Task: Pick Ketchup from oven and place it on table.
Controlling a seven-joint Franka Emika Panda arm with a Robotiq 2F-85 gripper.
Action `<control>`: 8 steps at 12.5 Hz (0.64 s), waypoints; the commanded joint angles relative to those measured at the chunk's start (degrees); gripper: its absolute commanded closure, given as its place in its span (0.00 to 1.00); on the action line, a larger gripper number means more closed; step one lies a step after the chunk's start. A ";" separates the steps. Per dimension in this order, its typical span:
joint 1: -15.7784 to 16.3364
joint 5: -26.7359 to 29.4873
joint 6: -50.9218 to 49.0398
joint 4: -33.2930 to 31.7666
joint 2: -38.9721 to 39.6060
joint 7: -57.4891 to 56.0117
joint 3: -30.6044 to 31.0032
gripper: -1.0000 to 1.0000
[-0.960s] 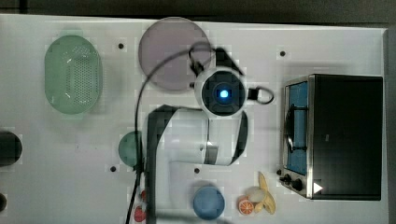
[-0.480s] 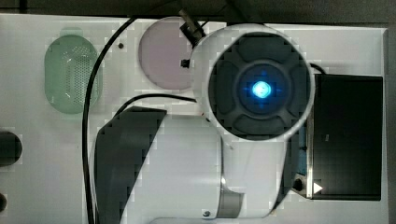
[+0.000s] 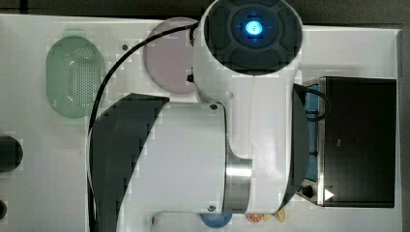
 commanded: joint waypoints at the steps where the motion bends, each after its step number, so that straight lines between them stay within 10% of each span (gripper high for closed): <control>1: -0.22 -1.11 0.09 2.80 -0.16 2.45 -0.83 0.00; 8: -0.22 -1.13 0.09 2.23 0.26 2.44 -0.84 0.00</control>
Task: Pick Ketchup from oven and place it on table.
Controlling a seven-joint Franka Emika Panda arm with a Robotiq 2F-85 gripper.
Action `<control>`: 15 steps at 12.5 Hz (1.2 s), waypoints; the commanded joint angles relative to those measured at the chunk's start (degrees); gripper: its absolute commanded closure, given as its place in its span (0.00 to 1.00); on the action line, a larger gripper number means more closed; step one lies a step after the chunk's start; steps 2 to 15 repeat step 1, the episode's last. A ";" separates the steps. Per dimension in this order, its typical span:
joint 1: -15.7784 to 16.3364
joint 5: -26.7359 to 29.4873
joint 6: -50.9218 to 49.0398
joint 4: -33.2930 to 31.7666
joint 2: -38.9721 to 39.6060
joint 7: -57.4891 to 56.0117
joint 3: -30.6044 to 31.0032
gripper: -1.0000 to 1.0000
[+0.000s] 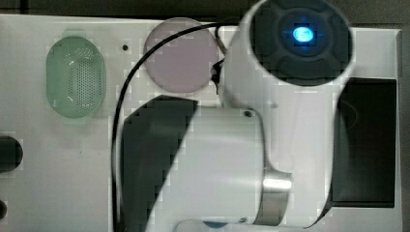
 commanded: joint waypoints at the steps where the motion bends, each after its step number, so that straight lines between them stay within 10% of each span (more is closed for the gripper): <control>1: 0.01 -0.53 0.17 1.95 0.60 1.48 3.04 0.00; 15: 0.01 -0.53 0.17 1.95 0.60 1.48 3.04 0.00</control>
